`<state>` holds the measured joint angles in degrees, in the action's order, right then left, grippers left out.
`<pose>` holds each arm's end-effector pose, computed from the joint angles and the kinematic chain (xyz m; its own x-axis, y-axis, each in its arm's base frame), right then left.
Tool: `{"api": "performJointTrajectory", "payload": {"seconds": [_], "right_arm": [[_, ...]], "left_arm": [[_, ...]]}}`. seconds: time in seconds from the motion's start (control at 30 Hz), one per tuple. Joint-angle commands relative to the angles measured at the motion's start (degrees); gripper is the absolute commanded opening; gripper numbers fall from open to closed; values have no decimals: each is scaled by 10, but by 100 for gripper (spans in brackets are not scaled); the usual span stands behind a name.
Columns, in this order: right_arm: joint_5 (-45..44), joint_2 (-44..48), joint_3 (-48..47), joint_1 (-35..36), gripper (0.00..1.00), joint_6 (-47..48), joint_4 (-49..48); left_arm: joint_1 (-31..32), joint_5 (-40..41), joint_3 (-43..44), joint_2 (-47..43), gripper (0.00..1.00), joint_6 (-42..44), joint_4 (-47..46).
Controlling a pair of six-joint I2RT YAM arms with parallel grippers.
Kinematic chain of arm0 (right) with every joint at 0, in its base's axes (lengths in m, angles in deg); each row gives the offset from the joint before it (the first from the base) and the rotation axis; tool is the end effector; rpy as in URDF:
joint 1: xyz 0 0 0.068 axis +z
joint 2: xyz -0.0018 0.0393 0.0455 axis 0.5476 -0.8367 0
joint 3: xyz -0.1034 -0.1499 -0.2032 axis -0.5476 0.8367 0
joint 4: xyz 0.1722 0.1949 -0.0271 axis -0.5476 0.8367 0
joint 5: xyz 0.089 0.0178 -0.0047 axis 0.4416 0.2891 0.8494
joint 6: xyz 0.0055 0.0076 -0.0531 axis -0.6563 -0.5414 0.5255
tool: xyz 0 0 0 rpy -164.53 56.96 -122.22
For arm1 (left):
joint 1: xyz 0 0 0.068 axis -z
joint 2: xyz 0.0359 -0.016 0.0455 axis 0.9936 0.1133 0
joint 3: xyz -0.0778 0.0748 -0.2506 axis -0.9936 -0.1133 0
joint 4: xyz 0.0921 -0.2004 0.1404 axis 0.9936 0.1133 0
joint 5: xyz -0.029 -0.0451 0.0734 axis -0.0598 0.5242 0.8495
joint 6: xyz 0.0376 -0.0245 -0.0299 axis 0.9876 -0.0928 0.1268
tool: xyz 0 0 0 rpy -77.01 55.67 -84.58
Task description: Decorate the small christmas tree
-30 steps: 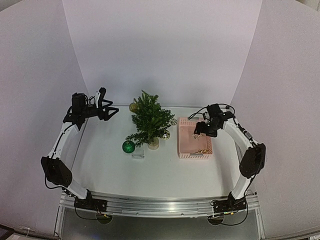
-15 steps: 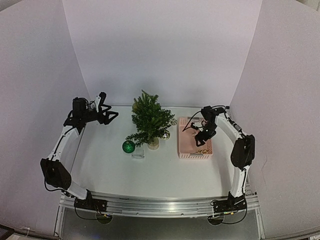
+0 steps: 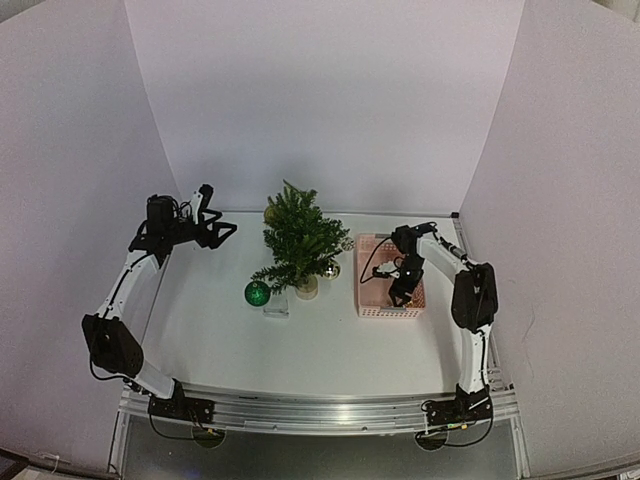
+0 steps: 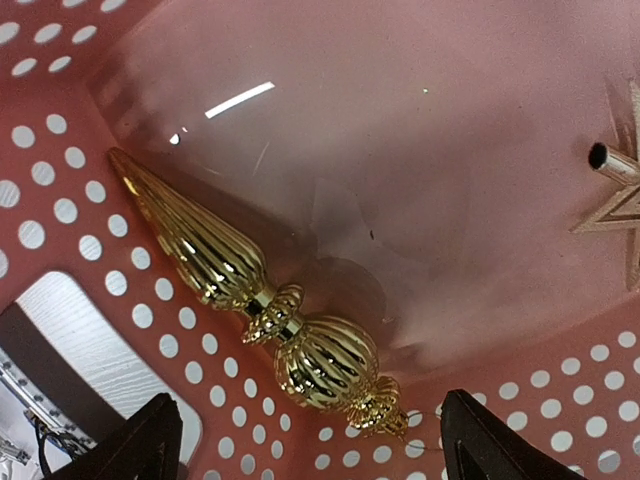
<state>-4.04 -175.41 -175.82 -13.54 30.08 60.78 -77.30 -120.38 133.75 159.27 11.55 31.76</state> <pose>0.3939 0.1416 0.1947 -0.4555 -0.8901 0.0124 -0.8891 0.4556 0.0434 0.3437 -0.0624 0.3709 -0.3117 0.1464 -0.9388 0.7622 0.6286 -0.1550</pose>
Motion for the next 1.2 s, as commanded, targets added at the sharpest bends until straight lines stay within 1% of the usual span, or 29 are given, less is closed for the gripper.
{"api": "performJointTrajectory", "payload": {"seconds": [0.0, 0.23, 0.37, 0.63, 0.77, 0.87, 0.9, 0.97, 1.0, 1.03, 1.13, 1.17], "right_arm": [[4, -22, -26, 2, 87, 22, 1], [-13, -27, 16, 6, 84, 42, -4], [-32, -41, 1, 18, 79, 34, -23], [-43, -71, -4, 31, 77, 35, -26], [-69, -81, -7, 31, 74, 34, -33], [-83, -90, -12, 31, 68, 24, -41], [-82, -92, -16, 31, 64, 19, -44], [-74, -93, -28, 31, 52, 8, -45], [-69, -93, -34, 31, 49, 4, -45], [-63, -92, -39, 31, 46, 0, -44], [-44, -85, -55, 31, 44, -10, -45], [-37, -81, -58, 31, 40, -12, -45]], "left_arm": [[-2, 4, 28, 8, 88, -5, -14], [-7, 5, 40, 19, 88, -28, -22], [-8, 1, 39, 22, 88, -33, -32], [-16, -1, 56, 31, 88, -35, -35], [-19, -3, 56, 33, 88, -39, -40], [-20, -7, 56, 36, 88, -49, -48], [-20, -9, 58, 37, 88, -51, -49], [-20, -10, 62, 38, 88, -51, -48], [-20, -10, 63, 39, 88, -50, -47], [-20, -10, 65, 39, 88, -49, -46], [-21, -10, 66, 40, 88, -48, -43], [-22, -10, 65, 40, 88, -48, -43]]}}
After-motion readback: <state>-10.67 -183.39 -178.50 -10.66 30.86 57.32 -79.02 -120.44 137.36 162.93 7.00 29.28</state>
